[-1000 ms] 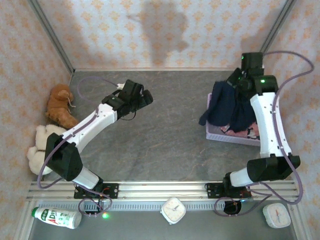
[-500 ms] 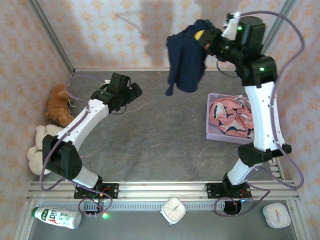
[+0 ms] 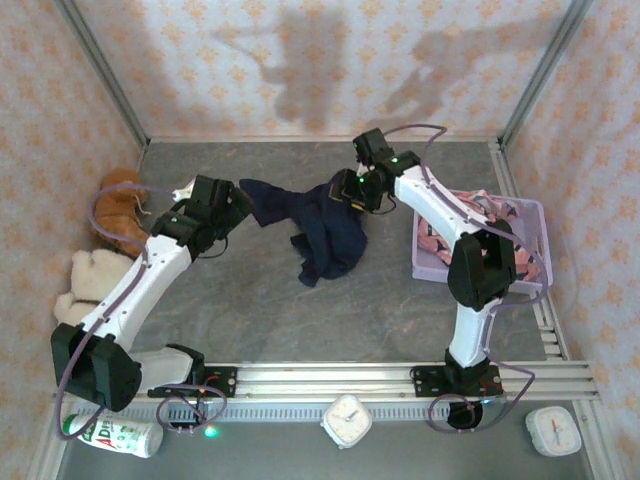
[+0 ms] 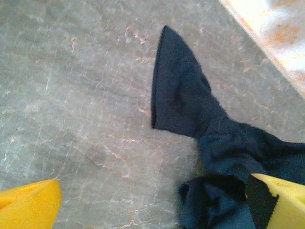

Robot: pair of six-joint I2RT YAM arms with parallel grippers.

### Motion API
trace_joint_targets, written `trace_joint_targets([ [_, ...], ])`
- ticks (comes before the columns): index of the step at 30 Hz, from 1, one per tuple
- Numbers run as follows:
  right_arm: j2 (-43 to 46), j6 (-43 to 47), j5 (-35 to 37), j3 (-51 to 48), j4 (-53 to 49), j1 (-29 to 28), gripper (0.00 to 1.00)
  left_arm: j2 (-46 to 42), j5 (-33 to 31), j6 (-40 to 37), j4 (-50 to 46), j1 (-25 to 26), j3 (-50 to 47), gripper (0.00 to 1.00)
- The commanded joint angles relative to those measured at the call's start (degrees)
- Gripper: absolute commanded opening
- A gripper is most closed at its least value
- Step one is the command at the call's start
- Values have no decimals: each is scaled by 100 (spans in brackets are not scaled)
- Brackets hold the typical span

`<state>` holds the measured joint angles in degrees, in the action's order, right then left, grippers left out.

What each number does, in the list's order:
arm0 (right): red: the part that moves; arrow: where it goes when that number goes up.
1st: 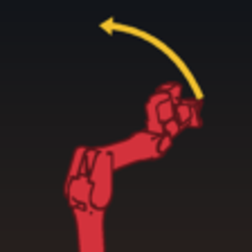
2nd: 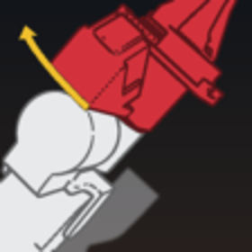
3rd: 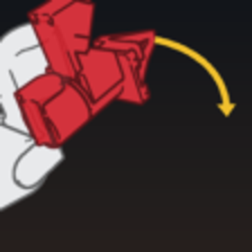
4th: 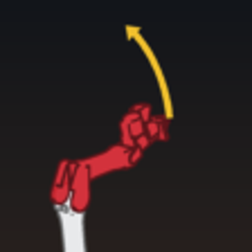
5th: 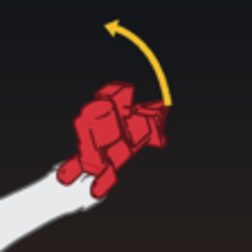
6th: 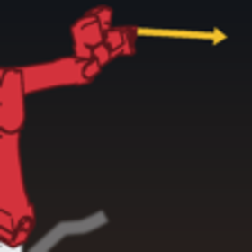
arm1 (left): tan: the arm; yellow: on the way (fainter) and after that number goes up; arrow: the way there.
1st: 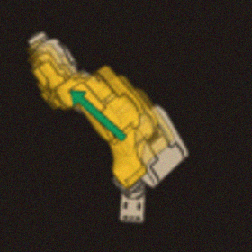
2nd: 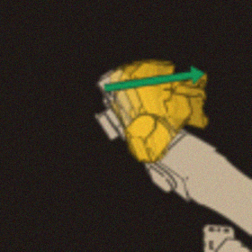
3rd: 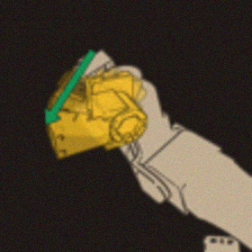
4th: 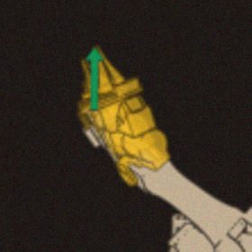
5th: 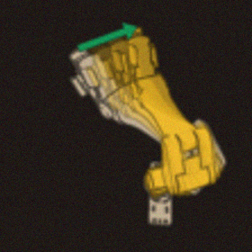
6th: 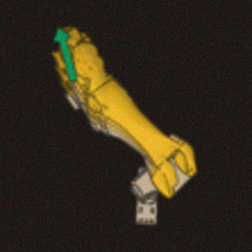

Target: Fold and stack the mixed laundry pile

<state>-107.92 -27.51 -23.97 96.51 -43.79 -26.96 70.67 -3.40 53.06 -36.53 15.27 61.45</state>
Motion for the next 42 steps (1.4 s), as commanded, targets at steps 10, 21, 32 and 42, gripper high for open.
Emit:
trace_joint_targets([
  [10,1268,644,3358,-1195,-1176,-3,75,1157,324,-187,332,991,723,100],
  [21,1438,503,4252,-2887,-1044,62,72,1815,603,-387,110,1158,1267,100],
  [32,1319,422,4602,-3148,-699,606,74,1975,595,-501,-99,1162,1571,100],
  [42,947,763,3582,-2952,315,742,39,1978,452,-610,-352,1153,1756,100],
])
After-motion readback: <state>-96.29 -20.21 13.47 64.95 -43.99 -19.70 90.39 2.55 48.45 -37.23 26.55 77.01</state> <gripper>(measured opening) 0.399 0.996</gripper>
